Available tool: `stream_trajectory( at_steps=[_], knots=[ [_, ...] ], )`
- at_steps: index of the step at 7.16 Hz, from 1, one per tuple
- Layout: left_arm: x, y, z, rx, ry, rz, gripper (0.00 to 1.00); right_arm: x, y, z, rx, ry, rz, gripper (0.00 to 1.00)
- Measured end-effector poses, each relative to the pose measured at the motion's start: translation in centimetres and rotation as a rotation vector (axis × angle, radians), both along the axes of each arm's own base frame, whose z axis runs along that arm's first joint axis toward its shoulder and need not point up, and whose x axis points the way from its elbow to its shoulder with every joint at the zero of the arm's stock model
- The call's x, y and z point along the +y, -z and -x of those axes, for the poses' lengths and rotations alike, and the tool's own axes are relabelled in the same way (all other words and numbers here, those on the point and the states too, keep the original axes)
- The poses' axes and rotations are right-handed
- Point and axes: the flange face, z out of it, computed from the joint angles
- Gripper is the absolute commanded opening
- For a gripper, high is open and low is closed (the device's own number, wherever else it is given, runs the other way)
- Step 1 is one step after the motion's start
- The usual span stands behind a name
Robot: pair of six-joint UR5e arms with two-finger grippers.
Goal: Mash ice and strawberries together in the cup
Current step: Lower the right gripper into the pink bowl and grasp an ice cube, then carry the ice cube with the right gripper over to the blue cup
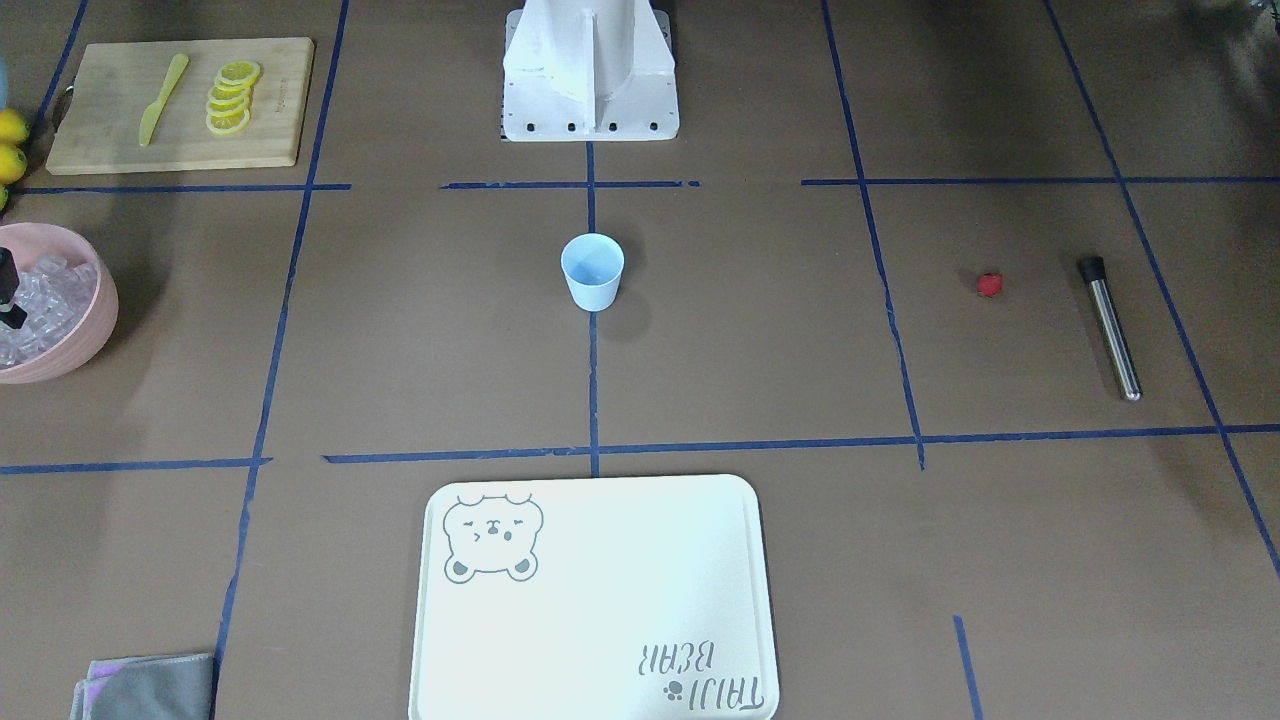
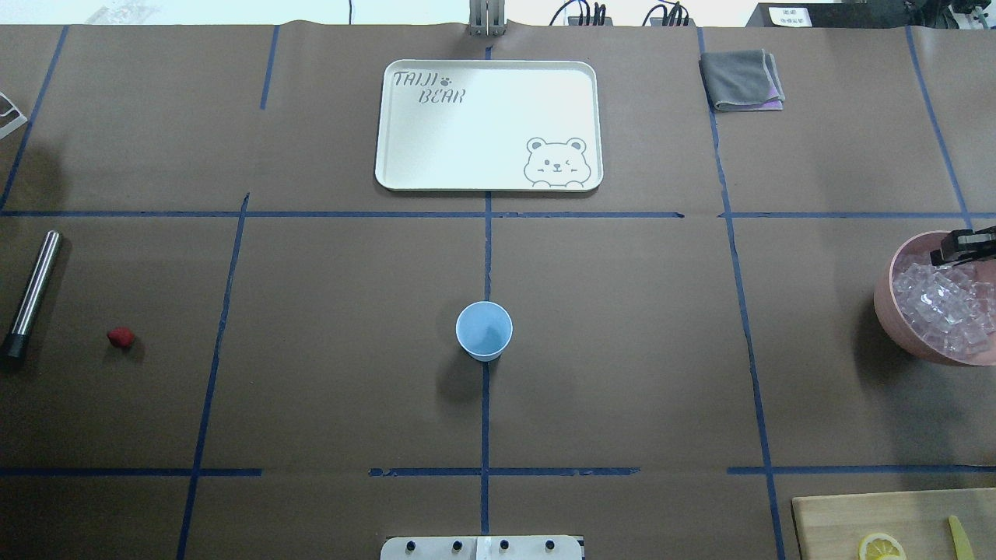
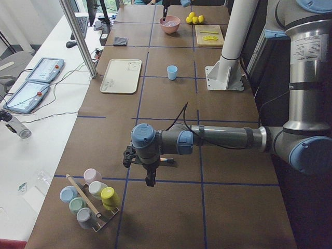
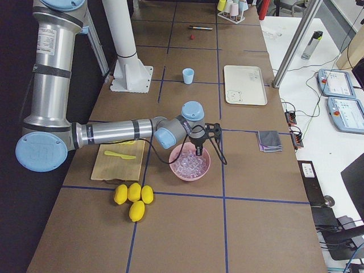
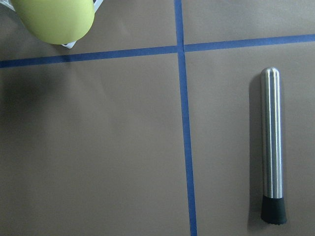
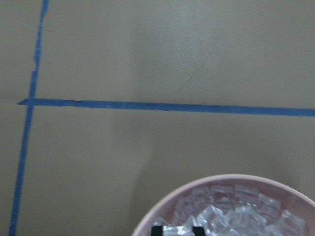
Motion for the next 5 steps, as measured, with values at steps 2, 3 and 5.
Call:
stream_trajectory(
  at_steps=[2, 3, 5],
  knots=[
    [0.0, 0.0, -0.1, -0.001, -0.002, 0.002, 1.0, -1.7, 4.7, 1.3, -0.055, 0.016, -0.067, 0.0],
    [0.1, 0.0, -0.2, 0.0, -0.003, 0.002, 1.0, -2.2, 6.3, 2.5, -0.077, 0.033, -0.076, 0.0],
    [0.0, 0.1, -0.3, 0.0, -0.005, -0.002, 1.0, -2.8, 9.4, 6.4, -0.097, 0.089, -0.105, 0.0]
  ],
)
